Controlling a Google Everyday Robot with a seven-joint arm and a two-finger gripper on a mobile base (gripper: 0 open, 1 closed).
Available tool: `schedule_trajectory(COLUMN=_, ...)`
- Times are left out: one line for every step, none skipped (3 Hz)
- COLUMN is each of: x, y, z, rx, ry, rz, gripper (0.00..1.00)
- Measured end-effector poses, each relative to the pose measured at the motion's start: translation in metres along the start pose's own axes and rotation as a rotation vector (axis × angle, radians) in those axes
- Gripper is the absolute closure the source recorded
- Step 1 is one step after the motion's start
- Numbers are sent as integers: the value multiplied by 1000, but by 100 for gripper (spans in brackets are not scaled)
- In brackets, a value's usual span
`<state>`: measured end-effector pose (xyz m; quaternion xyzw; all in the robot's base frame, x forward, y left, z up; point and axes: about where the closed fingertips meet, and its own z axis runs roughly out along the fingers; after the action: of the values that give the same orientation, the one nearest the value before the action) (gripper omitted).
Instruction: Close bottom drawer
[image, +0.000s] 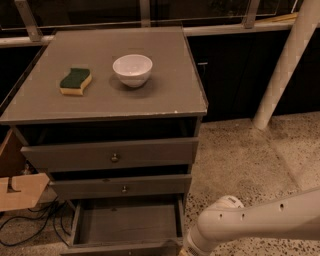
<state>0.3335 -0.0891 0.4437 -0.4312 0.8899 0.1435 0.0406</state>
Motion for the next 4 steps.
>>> schedule_trajectory(x=21, y=-4, z=52, rx=-22, ry=53, rz=43, gripper=100)
schedule_trajectory(x=23, y=-6, z=91, rx=-53, ry=93, rz=85, gripper=100)
schedule_trajectory(x=27, y=-3, z=98, rx=-64, ry=106, rz=94, gripper=100)
schedule_trajectory(x=20, y=-6, z=103, rx=-64, ry=71, rz=115, gripper=100)
